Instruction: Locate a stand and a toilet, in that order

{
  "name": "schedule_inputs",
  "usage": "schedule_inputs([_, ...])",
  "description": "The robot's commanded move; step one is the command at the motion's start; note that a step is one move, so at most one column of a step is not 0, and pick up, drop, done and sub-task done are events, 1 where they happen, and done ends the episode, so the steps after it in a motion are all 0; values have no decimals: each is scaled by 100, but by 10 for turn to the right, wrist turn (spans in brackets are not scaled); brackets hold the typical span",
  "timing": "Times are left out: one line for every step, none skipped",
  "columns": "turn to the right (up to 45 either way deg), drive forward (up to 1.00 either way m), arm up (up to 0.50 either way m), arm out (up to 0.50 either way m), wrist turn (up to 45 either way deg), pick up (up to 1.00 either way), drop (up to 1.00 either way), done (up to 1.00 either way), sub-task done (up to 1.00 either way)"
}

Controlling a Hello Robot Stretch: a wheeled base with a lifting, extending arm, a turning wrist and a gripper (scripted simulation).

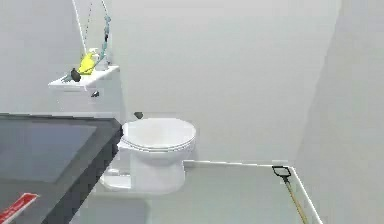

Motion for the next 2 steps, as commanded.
schedule_inputs([0,65,0,0,0,0,0,0,0])
schedule_inputs([-270,0,0,0,0,0,0,0,0])
